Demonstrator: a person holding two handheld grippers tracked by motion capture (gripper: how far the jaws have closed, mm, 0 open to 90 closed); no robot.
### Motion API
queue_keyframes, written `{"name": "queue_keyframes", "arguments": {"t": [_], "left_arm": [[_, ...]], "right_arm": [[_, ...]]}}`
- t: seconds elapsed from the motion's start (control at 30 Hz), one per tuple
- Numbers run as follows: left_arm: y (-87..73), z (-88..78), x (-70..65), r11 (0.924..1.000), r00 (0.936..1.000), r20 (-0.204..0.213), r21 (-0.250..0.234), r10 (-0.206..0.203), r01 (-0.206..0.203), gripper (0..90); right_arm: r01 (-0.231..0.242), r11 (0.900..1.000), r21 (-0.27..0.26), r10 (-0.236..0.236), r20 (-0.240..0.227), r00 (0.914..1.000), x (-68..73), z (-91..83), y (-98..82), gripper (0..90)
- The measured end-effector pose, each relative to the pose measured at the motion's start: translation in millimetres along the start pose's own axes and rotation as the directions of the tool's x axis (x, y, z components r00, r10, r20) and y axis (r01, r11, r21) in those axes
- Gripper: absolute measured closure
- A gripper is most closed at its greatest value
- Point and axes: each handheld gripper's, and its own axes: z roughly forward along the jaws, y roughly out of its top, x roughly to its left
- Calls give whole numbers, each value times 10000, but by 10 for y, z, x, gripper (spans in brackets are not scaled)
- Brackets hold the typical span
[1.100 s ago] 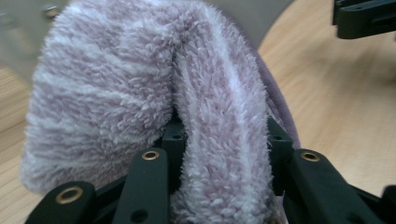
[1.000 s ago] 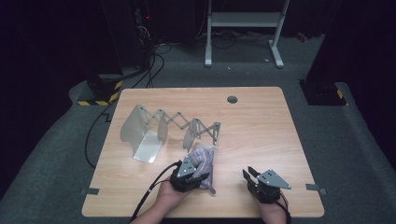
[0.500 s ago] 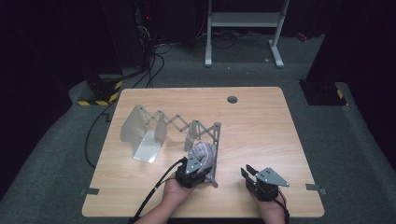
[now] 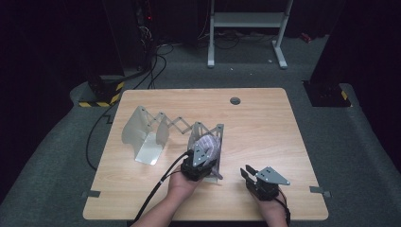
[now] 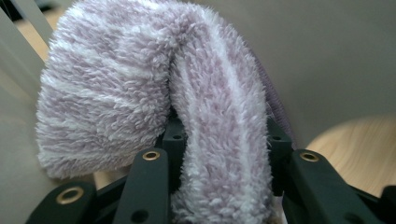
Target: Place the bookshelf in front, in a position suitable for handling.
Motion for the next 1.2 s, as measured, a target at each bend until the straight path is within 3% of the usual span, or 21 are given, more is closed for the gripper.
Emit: {"name": "queue_keyframes", "arguments": {"t": [0.17,0.3,0.37,0.53,0.67,0.77,0.97,1.2], "left_arm": [[327,-212,38,9954,9997,-81,-920,242,-249,634],[444,-254,62,9922,9987,-157,-1141,478,-493,635],[409,-216,65,9936,9984,-178,-985,544,-559,637],[138,-2,41,9988,9988,-61,-90,477,-478,638],[-104,189,11,9956,9985,-58,774,539,-533,638],[-225,270,2,9914,9979,-93,1154,637,-622,638],[-191,228,-6,9940,9985,-71,947,549,-540,638],[136,-9,-4,9974,9973,-179,-29,718,-718,639]], "right_arm": [[2,10000,-9,-2,-10,10000,8,-4,-2,714],[-4,10000,12,4,-15,10000,9,-5,-9,713],[-6,10000,11,6,-4,10000,8,-5,-11,713],[-21,10000,29,21,4,10000,-6,-4,-19,713],[-67,10000,64,67,-2,10000,-13,-1,-26,713],[-71,10000,61,71,-6,10000,-16,-1,-27,713],[-29,10000,87,29,-42,10000,-6,9,-29,712],[-48,10000,59,48,-24,10000,-11,-1,-26,713]]}}
